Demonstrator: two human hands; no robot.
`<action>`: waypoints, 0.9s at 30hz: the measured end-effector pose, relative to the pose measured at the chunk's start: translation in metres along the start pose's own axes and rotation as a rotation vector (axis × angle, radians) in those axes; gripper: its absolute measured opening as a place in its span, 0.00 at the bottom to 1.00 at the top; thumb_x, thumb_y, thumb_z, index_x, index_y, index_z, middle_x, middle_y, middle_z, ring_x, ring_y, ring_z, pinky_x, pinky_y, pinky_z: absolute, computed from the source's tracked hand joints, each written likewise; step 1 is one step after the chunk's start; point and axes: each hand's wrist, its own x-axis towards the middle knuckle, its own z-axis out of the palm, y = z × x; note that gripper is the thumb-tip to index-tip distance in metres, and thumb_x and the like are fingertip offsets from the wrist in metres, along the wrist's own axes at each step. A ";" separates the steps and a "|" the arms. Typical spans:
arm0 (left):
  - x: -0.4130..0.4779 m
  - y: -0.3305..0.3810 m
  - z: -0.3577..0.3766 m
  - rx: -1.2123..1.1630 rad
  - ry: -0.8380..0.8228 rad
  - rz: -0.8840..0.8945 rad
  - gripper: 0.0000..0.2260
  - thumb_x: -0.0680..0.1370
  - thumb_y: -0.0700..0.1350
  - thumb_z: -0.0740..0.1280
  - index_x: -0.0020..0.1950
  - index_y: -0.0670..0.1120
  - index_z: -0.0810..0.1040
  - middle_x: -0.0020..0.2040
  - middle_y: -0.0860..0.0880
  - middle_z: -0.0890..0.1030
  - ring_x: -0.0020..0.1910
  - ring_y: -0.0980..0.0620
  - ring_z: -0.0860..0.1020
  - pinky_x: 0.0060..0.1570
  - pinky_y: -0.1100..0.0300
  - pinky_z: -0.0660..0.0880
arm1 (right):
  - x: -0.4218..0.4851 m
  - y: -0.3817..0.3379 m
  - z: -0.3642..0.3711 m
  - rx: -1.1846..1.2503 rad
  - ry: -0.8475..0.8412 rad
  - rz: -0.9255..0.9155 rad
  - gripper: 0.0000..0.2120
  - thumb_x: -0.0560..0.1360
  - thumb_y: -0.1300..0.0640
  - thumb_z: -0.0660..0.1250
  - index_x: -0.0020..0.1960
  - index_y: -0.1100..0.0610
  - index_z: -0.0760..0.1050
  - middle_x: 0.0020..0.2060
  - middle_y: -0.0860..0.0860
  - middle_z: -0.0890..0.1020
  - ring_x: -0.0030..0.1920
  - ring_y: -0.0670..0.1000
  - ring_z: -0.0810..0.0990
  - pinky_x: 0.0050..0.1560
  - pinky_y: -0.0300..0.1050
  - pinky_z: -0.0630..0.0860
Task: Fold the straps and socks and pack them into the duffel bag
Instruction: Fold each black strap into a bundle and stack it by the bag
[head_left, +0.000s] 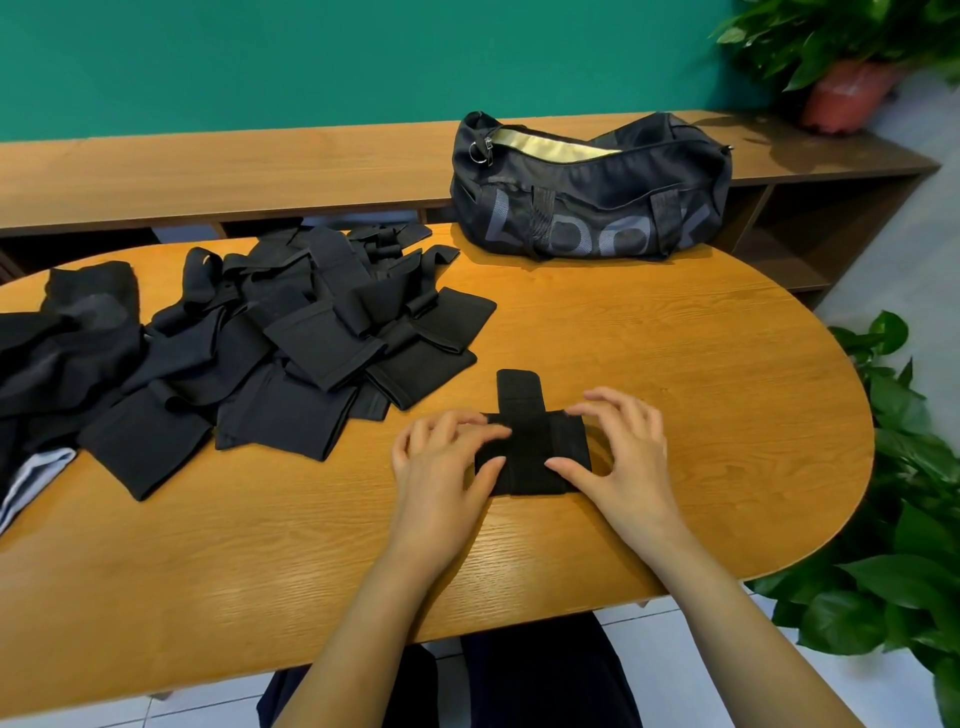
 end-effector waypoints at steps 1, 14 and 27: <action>0.000 0.001 -0.001 0.002 -0.018 0.013 0.12 0.77 0.54 0.64 0.60 0.60 0.79 0.61 0.62 0.73 0.63 0.58 0.66 0.71 0.44 0.54 | -0.001 0.001 0.000 -0.019 -0.026 -0.039 0.17 0.71 0.45 0.73 0.59 0.44 0.77 0.64 0.39 0.73 0.69 0.46 0.62 0.69 0.53 0.59; 0.000 0.003 -0.003 -0.001 -0.129 0.013 0.26 0.70 0.71 0.56 0.61 0.62 0.78 0.64 0.65 0.72 0.66 0.63 0.59 0.73 0.44 0.38 | -0.001 0.001 0.000 0.017 -0.156 -0.044 0.23 0.71 0.26 0.53 0.54 0.34 0.77 0.62 0.29 0.72 0.72 0.40 0.59 0.76 0.54 0.41; -0.001 -0.001 0.001 -0.060 -0.079 0.029 0.31 0.67 0.78 0.52 0.55 0.61 0.82 0.57 0.66 0.73 0.63 0.62 0.62 0.73 0.46 0.42 | -0.001 0.007 0.002 0.057 -0.117 -0.089 0.16 0.71 0.34 0.61 0.48 0.41 0.81 0.55 0.28 0.75 0.69 0.43 0.63 0.75 0.56 0.43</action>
